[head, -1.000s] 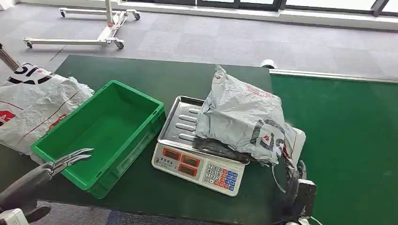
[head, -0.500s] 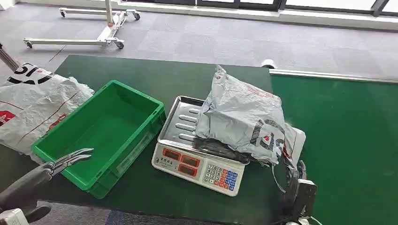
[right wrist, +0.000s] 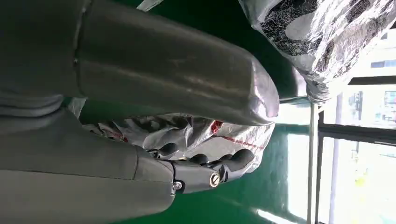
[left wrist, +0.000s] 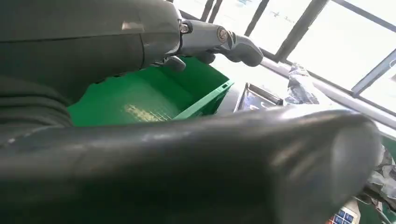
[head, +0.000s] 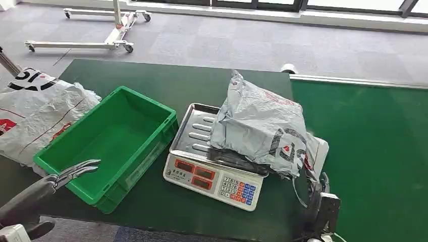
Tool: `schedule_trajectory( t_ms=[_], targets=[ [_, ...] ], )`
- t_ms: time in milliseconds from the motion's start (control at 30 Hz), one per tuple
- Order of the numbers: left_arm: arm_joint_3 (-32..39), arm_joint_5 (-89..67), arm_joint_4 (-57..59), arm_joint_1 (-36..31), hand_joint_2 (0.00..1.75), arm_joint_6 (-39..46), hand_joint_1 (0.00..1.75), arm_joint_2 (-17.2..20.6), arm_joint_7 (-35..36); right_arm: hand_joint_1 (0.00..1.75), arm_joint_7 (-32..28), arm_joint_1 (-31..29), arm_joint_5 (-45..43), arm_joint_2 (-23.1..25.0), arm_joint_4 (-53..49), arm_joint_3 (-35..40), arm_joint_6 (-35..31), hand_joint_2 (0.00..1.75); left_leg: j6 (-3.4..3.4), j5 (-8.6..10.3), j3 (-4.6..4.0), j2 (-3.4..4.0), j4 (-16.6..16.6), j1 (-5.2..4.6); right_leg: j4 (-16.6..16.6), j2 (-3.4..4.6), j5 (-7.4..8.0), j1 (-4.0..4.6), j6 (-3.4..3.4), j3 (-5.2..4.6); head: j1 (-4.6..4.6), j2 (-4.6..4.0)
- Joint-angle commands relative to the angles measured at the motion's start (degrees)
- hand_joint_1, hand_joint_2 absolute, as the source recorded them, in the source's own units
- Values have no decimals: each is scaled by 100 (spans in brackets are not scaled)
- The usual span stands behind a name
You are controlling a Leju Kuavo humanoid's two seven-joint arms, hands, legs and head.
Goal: Moved the parcel from conveyor to table for the left to box.
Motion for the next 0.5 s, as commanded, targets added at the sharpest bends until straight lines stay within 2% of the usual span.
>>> schedule_trajectory(
  t_ms=[33,67,100,133,167,200,233,267,500],
  targets=[
    [62,-3833,2183,-1280,175,4287,0,-4271,-1286,0,127,796,744,-1448,-3473,1481,-1783,175,9,13,-17,-27,-9,-3,-6,22,12,-2,-2,-18,0,0],
    [-463,-3878,3024,-1401,175,5149,0,-4205,-1498,0,792,914,1136,-1323,-4367,1026,-1078,175,21,27,8,-22,-48,-59,-10,12,12,-57,13,-13,0,0],
    [-666,-3805,3186,-1416,175,5398,0,-4094,-1466,0,849,925,1239,-1191,-4520,836,-825,175,31,50,10,-46,-80,-80,-35,8,30,-77,21,-16,2,0],
    [-727,-3760,3163,-1400,175,5452,0,-4028,-1431,0,818,927,1278,-1122,-4510,773,-758,175,25,35,46,-39,-53,-73,-9,6,21,-74,24,-20,2,0],
    [-802,-3639,2998,-1337,175,5498,0,-3878,-1282,0,626,924,1329,-969,-4357,673,-688,175,73,53,-2,-101,-51,-143,5,-65,16,-137,65,-13,-35,0],
    [-772,-3581,2870,-1304,175,5429,0,-3824,-1206,0,513,917,1330,-932,-4226,676,-707,175,89,72,-47,-150,-60,-134,1,-88,14,-143,81,-28,-44,0],
    [-750,-3557,2788,-1280,175,5379,0,-3803,-1165,0,438,916,1323,-912,-4151,680,-736,175,83,55,-6,-146,-35,-101,-4,-95,6,-112,80,-23,-33,0],
    [-700,-3525,2647,-1244,175,5279,0,-3773,-1094,0,311,908,1304,-887,-4013,694,-793,175,67,44,-8,-99,-7,-63,-17,-70,29,-71,45,-31,-33,0],
    [-674,-3517,2587,-1230,175,5231,0,-3767,-1068,0,260,903,1293,-879,-3954,704,-822,175,71,46,-45,-122,-3,-67,-15,-64,35,-58,57,-57,-28,0]
  ],
)
